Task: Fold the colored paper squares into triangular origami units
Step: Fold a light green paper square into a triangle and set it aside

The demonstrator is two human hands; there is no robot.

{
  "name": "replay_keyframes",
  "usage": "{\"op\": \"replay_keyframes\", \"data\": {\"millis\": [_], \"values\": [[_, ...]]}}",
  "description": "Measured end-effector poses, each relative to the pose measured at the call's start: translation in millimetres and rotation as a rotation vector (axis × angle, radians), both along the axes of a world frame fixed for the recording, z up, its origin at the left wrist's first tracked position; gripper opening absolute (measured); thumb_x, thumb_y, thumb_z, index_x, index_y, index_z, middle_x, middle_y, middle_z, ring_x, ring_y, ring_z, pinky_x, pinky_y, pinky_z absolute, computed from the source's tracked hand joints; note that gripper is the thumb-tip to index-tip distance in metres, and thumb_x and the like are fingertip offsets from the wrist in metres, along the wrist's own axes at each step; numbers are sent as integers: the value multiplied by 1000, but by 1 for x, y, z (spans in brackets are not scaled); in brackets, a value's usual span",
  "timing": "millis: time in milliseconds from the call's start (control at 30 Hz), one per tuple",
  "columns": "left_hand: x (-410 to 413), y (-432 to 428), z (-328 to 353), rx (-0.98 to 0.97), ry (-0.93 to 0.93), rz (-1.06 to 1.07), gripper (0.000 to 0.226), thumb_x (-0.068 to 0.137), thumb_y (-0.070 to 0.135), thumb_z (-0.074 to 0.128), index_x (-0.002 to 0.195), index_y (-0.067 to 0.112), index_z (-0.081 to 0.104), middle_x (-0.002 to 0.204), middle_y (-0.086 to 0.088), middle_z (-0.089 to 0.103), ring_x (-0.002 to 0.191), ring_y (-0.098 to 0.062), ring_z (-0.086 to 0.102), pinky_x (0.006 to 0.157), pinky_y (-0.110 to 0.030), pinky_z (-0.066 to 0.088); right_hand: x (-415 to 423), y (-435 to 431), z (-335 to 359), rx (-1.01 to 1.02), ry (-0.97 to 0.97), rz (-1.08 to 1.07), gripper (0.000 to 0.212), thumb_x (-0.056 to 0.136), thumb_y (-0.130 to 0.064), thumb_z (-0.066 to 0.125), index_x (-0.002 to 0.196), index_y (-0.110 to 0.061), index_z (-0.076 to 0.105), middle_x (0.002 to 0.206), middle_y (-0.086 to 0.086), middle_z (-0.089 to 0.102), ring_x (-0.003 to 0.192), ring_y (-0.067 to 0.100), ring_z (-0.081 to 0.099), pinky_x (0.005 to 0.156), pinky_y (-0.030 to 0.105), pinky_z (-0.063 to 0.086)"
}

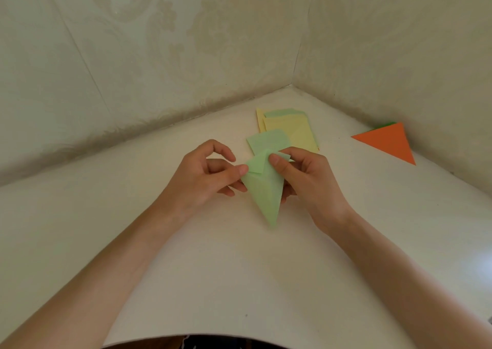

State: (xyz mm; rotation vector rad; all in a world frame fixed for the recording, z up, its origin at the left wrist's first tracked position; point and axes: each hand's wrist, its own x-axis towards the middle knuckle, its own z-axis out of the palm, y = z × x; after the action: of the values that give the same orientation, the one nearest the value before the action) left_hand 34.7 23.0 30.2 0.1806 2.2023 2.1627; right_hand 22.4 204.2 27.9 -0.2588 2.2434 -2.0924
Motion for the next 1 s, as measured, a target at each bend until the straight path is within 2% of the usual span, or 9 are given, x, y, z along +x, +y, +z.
{"op": "replay_keyframes", "data": {"millis": [133, 233, 333, 467, 567, 733, 800, 900, 1000], "values": [[0, -3, -2, 2, -68, -117, 27, 76, 6, 71, 99, 11, 58, 77, -2, 70, 73, -13, 66, 66, -24, 53, 1, 0, 0, -8, -11, -4, 19, 94, -15, 55, 93, 3, 63, 87, 34, 59, 72, 25, 57, 63, 35, 46], [0, -5, -2, -7, -94, -172, 25, 70, 10, 67, 94, 11, 64, 87, -5, 71, 81, -17, 64, 76, -30, 52, 1, 1, -1, 1, -5, -1, 19, 94, -16, 56, 91, 1, 63, 84, 28, 60, 74, 23, 55, 67, 37, 43], [1, -3, -1, -37, -95, -169, 24, 68, 9, 78, 88, 8, 65, 80, -4, 72, 71, -12, 66, 68, -24, 53, 1, 0, -1, 25, 14, 15, 27, 91, -23, 60, 87, 3, 61, 75, 20, 55, 70, 24, 48, 63, 37, 37], [0, -2, -1, -52, -85, -131, 8, 78, 4, 67, 84, 8, 65, 76, -3, 72, 63, -7, 64, 62, -18, 54, 1, 0, -2, 37, 17, 15, 28, 93, -20, 59, 87, 7, 59, 73, 17, 52, 68, 24, 43, 62, 37, 33], [1, -3, 0, -62, -77, -130, 9, 82, 0, 64, 88, 6, 66, 78, -4, 72, 66, -8, 64, 63, -18, 53, 1, -1, -1, 37, 15, 12, 36, 87, -29, 60, 87, 7, 58, 73, 17, 51, 68, 24, 42, 62, 37, 32], [1, -4, -1, -110, -64, -130, 10, 87, -2, 59, 90, 6, 65, 77, -1, 72, 68, -9, 66, 64, -19, 52, 2, -2, 0, 23, 24, 24, 35, 85, -32, 61, 89, 3, 61, 79, 38, 52, 70, 25, 47, 64, 39, 37], [1, -4, -1, -118, -60, -117, 11, 88, -1, 59, 88, 8, 64, 78, -3, 72, 68, -11, 67, 64, -19, 52, 1, 0, -2, 13, 12, 61, 25, 88, -23, 65, 93, 2, 62, 83, 32, 61, 70, 24, 56, 65, 37, 45], [1, -4, 0, -125, -51, -82, 13, 87, -2, 59, 85, 10, 65, 75, -3, 72, 66, -11, 67, 64, -19, 53, 3, 0, -1, 68, -16, 131, 17, 83, -11, 69, 98, -4, 64, 84, 3, 72, 75, 13, 68, 69, 28, 55], [1, -3, 2, -119, -43, -90, 14, 87, -2, 59, 87, 10, 65, 76, -4, 72, 67, -10, 68, 65, -19, 54, 4, -2, -2, 47, -49, 158, 11, 84, 0, 65, 95, -3, 63, 83, 6, 70, 69, 17, 68, 65, 33, 57]]}}
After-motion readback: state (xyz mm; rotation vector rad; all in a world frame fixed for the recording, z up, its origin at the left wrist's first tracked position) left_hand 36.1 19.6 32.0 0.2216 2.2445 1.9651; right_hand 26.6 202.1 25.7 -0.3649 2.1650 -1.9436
